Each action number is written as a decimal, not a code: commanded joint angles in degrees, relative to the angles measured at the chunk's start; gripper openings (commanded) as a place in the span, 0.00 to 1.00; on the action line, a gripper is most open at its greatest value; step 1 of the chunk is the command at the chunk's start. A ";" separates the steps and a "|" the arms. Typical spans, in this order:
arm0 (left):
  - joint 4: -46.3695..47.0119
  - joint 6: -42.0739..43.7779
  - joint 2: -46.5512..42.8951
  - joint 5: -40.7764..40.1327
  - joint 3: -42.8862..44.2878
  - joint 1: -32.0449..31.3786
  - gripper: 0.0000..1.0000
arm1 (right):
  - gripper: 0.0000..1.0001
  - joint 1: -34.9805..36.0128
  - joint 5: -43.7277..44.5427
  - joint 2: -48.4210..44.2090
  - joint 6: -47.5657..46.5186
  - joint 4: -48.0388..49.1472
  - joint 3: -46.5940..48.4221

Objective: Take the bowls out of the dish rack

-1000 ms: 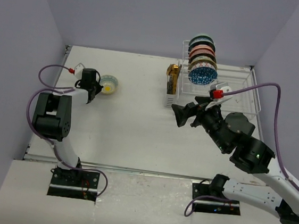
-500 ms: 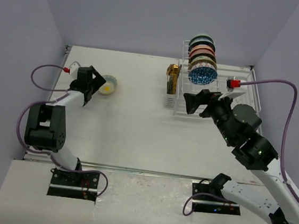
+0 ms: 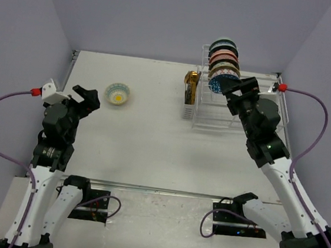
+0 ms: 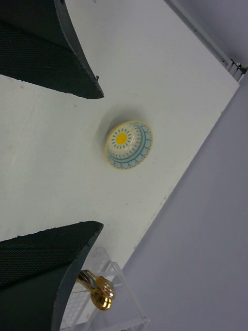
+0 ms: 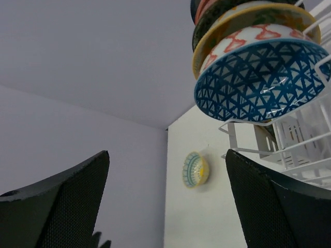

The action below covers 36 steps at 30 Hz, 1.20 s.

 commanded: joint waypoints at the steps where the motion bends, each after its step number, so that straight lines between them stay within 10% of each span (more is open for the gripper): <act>1: -13.54 10.28 -3.08 1.36 3.44 -2.42 1.00 | 0.93 -0.44 3.27 2.83 13.82 10.18 -2.18; 36: -15.93 17.15 -13.90 -5.14 -1.03 -9.29 1.00 | 0.28 -5.19 11.72 19.98 29.83 23.90 -3.41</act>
